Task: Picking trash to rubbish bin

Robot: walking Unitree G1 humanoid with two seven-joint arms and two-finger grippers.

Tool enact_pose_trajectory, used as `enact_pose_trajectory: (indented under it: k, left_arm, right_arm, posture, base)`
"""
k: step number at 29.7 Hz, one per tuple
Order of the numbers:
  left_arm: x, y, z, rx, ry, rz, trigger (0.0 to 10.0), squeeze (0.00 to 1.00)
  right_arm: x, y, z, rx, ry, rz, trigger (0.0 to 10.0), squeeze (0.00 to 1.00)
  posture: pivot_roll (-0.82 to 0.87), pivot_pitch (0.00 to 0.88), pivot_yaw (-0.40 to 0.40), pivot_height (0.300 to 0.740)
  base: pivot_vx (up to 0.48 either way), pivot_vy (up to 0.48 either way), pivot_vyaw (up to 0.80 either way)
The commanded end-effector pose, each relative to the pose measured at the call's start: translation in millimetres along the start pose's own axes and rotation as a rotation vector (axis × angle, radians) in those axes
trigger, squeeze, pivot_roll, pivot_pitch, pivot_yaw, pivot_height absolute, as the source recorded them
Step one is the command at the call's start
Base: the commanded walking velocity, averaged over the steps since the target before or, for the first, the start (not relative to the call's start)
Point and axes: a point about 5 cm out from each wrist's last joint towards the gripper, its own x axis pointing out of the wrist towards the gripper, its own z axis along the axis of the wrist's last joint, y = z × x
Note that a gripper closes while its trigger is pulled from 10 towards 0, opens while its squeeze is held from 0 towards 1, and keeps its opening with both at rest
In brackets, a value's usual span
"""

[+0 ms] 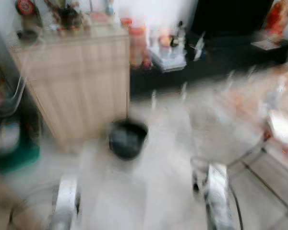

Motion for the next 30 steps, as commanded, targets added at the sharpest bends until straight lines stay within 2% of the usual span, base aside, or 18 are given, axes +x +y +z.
enact_pose_trajectory:
  k: [1,15,16,18,30]
  left_arm:
    - [0.6,1.8,-0.3,0.010,0.009,0.001,10.0,0.00]
    - [0.7,1.4,-0.3,0.010,0.010,0.000,10.0,0.00]
    - [-2.8,-4.4,-10.5,0.034,0.062,-0.043,10.0,0.00]
    - [-8.9,-12.0,-26.1,0.069,0.141,-0.106,10.0,0.00]
    - [-5.2,-10.6,-19.3,0.067,0.130,-0.108,10.0,0.00]
  right_arm:
    - [2.0,0.5,6.7,0.003,-0.017,0.000,10.0,0.00]
    - [1.8,-0.1,6.0,0.003,-0.015,-0.002,10.0,0.00]
    - [-5.0,-6.6,-13.7,0.016,0.039,-0.034,10.0,0.00]
    - [-17.4,-16.9,-43.0,0.035,0.121,-0.089,10.0,0.00]
    - [-16.4,-16.8,-40.5,0.040,0.112,-0.098,10.0,0.00]
  posture:
    - [-0.07,0.038,-0.073,0.740]
    - [-0.07,0.034,-0.074,0.740]
    - [-0.13,0.000,-0.046,0.740]
    - [-0.13,0.000,-0.043,0.740]
    - [-0.12,0.000,-0.046,0.740]
  base:
    - [0.000,0.000,0.00]
    - [0.000,0.000,0.00]
    - [0.000,0.000,-0.77]
    - [0.000,0.000,-0.77]
    - [0.000,0.000,-0.77]
